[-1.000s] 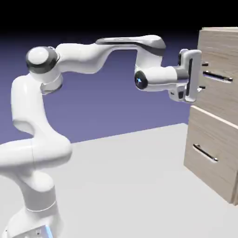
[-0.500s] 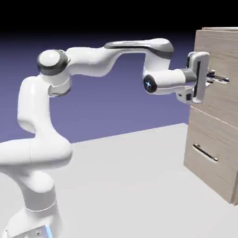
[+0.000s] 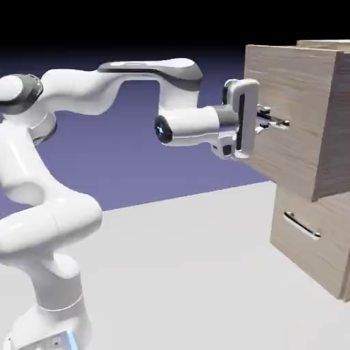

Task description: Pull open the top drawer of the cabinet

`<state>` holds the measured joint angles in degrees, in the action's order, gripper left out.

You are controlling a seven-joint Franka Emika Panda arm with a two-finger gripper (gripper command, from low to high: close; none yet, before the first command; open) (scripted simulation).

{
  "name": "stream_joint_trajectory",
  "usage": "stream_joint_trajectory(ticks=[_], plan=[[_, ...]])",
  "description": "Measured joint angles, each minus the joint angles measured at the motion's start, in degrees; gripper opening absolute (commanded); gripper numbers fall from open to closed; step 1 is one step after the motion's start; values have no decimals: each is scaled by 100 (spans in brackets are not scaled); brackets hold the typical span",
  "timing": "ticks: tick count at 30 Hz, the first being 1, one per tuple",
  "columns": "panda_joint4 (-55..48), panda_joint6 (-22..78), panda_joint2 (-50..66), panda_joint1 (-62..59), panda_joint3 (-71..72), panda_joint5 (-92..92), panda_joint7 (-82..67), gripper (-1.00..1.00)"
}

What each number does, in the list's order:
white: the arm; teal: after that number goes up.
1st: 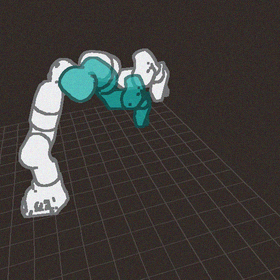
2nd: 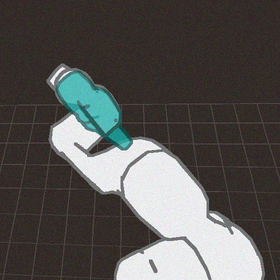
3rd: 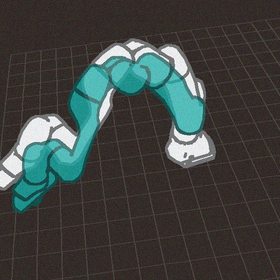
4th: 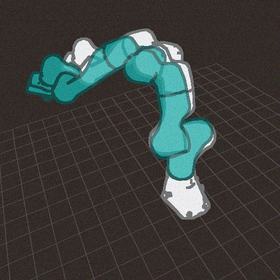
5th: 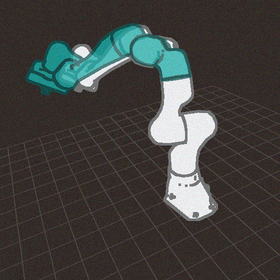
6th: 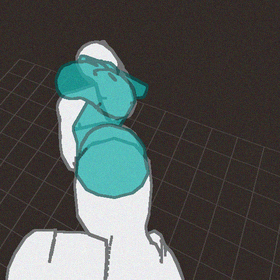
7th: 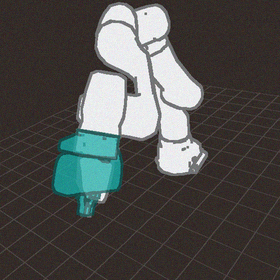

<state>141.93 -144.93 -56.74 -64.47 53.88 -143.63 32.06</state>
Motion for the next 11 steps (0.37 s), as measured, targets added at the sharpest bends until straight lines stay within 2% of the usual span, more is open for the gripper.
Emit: stream_joint_trajectory(ticks=[7,8,11], plan=[[1301,-166,-1009,1453,-1097,844,544,-100],[1383,-192,-1087,1553,-1167,919,592,100],[1538,-272,-1250,1760,-1301,1105,711,100]])
